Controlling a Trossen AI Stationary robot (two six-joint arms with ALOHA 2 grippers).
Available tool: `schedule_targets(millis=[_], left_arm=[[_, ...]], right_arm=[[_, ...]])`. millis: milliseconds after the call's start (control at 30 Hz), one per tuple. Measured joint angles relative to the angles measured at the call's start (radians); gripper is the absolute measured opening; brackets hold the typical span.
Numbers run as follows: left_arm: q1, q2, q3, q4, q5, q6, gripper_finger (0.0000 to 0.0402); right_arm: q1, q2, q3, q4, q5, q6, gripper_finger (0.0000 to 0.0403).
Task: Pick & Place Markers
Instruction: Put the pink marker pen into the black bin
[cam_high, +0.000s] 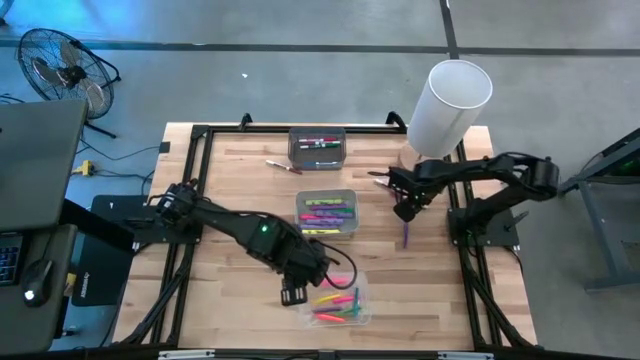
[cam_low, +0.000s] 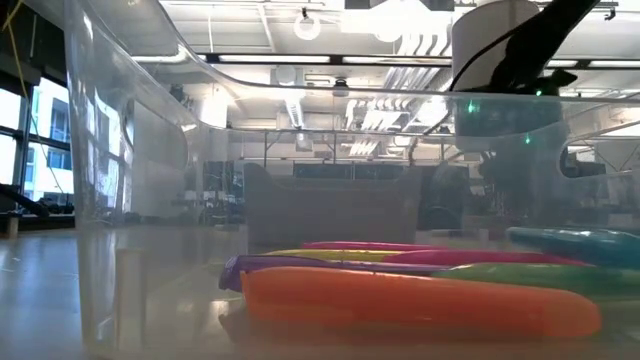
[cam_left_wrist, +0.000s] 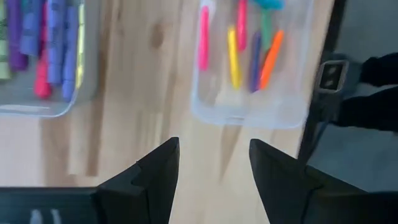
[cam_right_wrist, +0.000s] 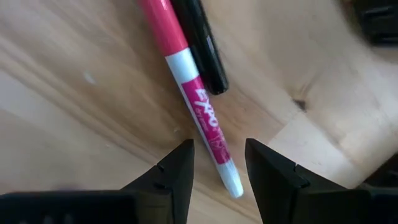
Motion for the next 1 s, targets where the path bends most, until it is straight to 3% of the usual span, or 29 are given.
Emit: schedule_targets(millis=[233, 433, 533, 667, 767, 1000], left_arm=[[0.001, 0.0, 0.0, -0.109, -0.051, 0.107, 0.0193], [0.024, -0.132, -0.111, -0.117, -0.11, 0.185, 0.0193], [0.05, -0.239, -0.265, -0.048, -0.116, 0.196, 0.0193], [0.093, -0.429, -0.537, 0.113, -0.098, 0.214, 0.0193], [0.141, -0.576, -0.753, 0.242, -0.062, 0.219, 0.0193], [0.276, -0.866, -1.18, 0.375, 0.001, 0.217, 0.0193]], right_arm=[[-0.018, 0.066, 0.006, 0.018, -0.066, -0.002, 0.0111], [0.003, 0.066, 0.006, 0.012, -0.111, 0.074, 0.0034], [0.038, 0.06, 0.005, -0.001, -0.097, 0.127, 0.0014], [0.096, 0.022, 0.0, -0.014, -0.105, 0.23, 0.0029], [0.147, -0.036, -0.007, -0.043, -0.176, 0.31, 0.0021], [0.301, -0.195, 0.017, -0.051, -0.137, 0.504, 0.0012]])
